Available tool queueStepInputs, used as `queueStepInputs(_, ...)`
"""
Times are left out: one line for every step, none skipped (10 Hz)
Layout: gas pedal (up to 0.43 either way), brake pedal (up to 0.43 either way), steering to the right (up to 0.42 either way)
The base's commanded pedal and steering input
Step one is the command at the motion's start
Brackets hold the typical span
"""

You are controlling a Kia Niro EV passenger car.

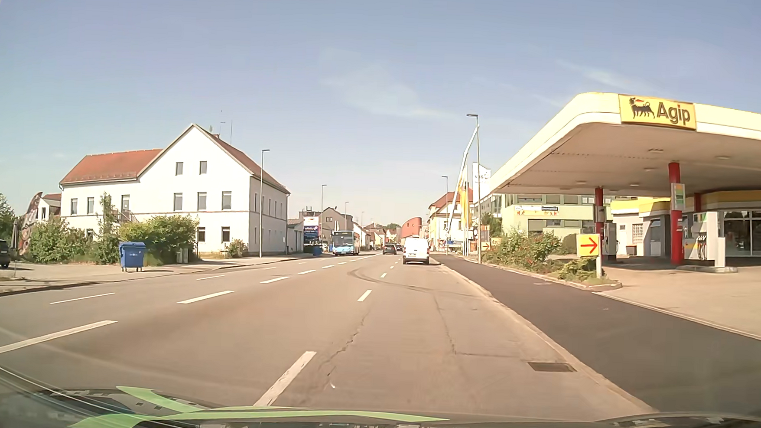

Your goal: Follow the waypoints while adhering to traffic rules and regulations

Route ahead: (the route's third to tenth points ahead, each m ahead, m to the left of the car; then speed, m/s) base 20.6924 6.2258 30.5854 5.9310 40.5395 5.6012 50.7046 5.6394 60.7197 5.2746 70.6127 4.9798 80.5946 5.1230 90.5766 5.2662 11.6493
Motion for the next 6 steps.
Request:
queueStepInputs(0.098,0.0,-0.002)
queueStepInputs(0.098,0.0,-0.001)
queueStepInputs(0.098,0.0,-0.001)
queueStepInputs(0.098,0.0,0.0)
queueStepInputs(0.098,0.0,-0.001)
queueStepInputs(0.098,0.0,0.0)
